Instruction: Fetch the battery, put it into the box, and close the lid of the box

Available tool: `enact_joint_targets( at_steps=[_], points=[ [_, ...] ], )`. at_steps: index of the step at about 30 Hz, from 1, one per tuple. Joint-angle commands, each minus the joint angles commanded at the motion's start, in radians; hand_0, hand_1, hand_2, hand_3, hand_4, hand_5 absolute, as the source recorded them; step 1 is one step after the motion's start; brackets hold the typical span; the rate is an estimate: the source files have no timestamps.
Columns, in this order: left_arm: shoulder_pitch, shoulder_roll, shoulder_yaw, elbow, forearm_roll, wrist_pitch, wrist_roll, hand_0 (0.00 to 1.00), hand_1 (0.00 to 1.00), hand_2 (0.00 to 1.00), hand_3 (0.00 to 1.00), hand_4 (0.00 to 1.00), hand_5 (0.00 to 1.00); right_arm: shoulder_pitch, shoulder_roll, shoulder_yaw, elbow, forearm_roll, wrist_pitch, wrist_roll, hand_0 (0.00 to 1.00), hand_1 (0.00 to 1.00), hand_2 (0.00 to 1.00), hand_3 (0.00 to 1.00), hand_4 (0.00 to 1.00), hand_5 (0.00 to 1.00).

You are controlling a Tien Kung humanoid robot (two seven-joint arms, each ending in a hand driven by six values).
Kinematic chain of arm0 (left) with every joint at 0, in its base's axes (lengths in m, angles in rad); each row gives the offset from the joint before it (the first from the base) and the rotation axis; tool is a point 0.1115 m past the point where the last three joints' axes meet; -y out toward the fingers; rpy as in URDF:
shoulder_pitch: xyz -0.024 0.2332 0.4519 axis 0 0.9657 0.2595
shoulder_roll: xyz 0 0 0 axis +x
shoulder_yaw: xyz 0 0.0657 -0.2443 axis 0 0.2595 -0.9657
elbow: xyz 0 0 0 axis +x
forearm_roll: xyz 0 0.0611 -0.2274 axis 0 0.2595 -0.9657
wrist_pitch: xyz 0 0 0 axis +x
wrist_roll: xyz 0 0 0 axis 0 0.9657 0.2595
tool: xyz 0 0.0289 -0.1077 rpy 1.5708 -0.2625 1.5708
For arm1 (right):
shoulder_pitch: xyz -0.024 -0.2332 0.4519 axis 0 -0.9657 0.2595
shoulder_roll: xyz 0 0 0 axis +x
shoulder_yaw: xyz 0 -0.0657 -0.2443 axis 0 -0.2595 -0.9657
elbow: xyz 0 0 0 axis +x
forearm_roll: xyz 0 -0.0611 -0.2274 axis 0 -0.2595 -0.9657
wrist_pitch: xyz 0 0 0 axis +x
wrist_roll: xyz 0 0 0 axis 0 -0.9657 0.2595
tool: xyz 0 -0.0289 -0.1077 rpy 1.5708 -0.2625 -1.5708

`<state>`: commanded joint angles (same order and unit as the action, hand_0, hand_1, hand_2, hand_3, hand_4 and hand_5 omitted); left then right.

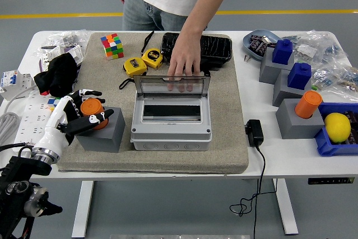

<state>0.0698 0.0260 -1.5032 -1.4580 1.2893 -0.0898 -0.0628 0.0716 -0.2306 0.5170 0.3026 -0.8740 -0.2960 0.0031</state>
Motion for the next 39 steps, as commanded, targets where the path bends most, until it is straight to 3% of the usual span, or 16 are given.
enact_joint_targets(
  at_steps=[2, 3, 14, 15, 20, 21, 39],
  points=[
    [-0.001, 0.0, 0.001, 0.0, -0.002, 0.004, 0.0, 0.389, 0.552, 0.404, 0.406, 0.998, 0.002, 0.001, -0.001, 0.001, 0.0, 0.0, 0.0, 0.0, 0.814, 0.801, 0.767, 0.784, 0.998, 0.998],
    [-0.001, 0.0, 0.003, 0.0, -0.003, 0.007, -0.001, 0.32, 0.486, 0.37, 0.353, 0.998, 0.002, 0.001, -0.001, 0.001, -0.001, 0.0, 0.0, 0.0, 0.813, 0.799, 0.766, 0.784, 0.998, 0.998],
    [-0.004, 0.001, 0.031, 0.003, -0.008, 0.06, -0.02, 0.27, 0.448, 0.326, 0.307, 0.998, 0.002, 0.003, -0.002, 0.01, -0.001, -0.003, 0.0, 0.001, 0.811, 0.798, 0.766, 0.783, 0.998, 0.998],
    [-0.005, 0.002, 0.034, 0.003, -0.008, 0.067, -0.022, 0.221, 0.4, 0.262, 0.236, 0.998, 0.002, 0.003, -0.002, 0.011, -0.001, -0.004, 0.0, 0.001, 0.811, 0.798, 0.766, 0.783, 0.998, 0.998],
    [-0.008, 0.003, 0.045, 0.003, -0.007, 0.087, -0.027, 0.221, 0.4, 0.262, 0.236, 0.998, 0.002, 0.005, -0.002, 0.013, -0.001, -0.005, -0.001, 0.0, 0.811, 0.798, 0.766, 0.783, 0.998, 0.998],
    [-0.009, 0.003, 0.046, 0.003, -0.007, 0.09, -0.027, 0.201, 0.334, 0.223, 0.191, 0.998, 0.002, 0.005, -0.002, 0.013, -0.001, -0.005, -0.001, 0.0, 0.812, 0.799, 0.765, 0.783, 0.998, 0.998],
    [-0.025, 0.006, 0.068, 0.002, -0.025, 0.158, -0.045, 0.175, 0.28, 0.189, 0.164, 0.998, 0.002, 0.006, -0.001, 0.019, -0.001, -0.008, 0.0, 0.0, 0.812, 0.798, 0.765, 0.783, 0.998, 0.998]
  ],
)
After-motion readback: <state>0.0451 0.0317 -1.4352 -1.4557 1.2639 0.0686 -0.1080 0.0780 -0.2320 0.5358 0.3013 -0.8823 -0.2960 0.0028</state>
